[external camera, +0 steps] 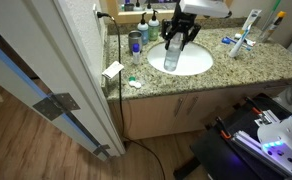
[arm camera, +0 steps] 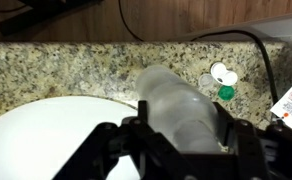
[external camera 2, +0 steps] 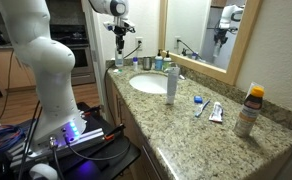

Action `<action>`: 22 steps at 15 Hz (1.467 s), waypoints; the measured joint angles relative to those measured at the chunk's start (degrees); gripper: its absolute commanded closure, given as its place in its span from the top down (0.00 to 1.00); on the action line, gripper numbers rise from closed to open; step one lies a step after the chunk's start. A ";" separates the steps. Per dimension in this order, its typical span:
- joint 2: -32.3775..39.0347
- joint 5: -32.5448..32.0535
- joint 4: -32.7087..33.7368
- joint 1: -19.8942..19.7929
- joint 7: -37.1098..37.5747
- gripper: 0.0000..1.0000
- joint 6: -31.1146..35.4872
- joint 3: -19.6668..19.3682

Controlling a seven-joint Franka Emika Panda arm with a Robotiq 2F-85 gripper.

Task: Move the transparent bottle from the right end of the countertop to the left end

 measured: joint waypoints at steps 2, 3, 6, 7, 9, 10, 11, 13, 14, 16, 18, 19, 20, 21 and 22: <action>4.38 -1.95 0.86 1.52 2.35 0.37 6.36 0.82; 6.48 -3.52 1.82 2.33 4.01 0.62 8.96 0.91; 10.60 -5.48 5.14 3.43 7.09 0.62 11.43 0.87; 11.00 -5.50 5.73 3.43 7.11 0.37 11.43 0.83; 11.02 -5.50 5.95 3.46 7.11 0.37 11.35 0.63; 11.17 -5.50 5.92 3.60 7.11 0.37 11.43 0.48; 11.61 -5.62 5.92 3.82 7.13 0.37 11.86 0.35; 13.32 -5.63 6.25 4.30 7.31 0.37 14.05 0.25; 14.44 -5.69 6.70 4.55 7.56 0.37 15.18 0.16; 16.74 -5.96 7.83 5.19 8.04 0.37 17.23 -0.39; 18.72 -6.89 8.94 5.94 8.90 0.37 18.34 -1.41; 19.55 -7.52 9.36 6.31 9.28 0.37 18.61 -1.95; 20.27 -8.31 9.77 6.73 9.77 0.37 18.72 -2.50; 20.84 -8.98 10.06 7.16 10.19 0.37 18.74 -3.00; 21.17 -9.40 10.51 7.50 10.52 0.75 18.76 -3.33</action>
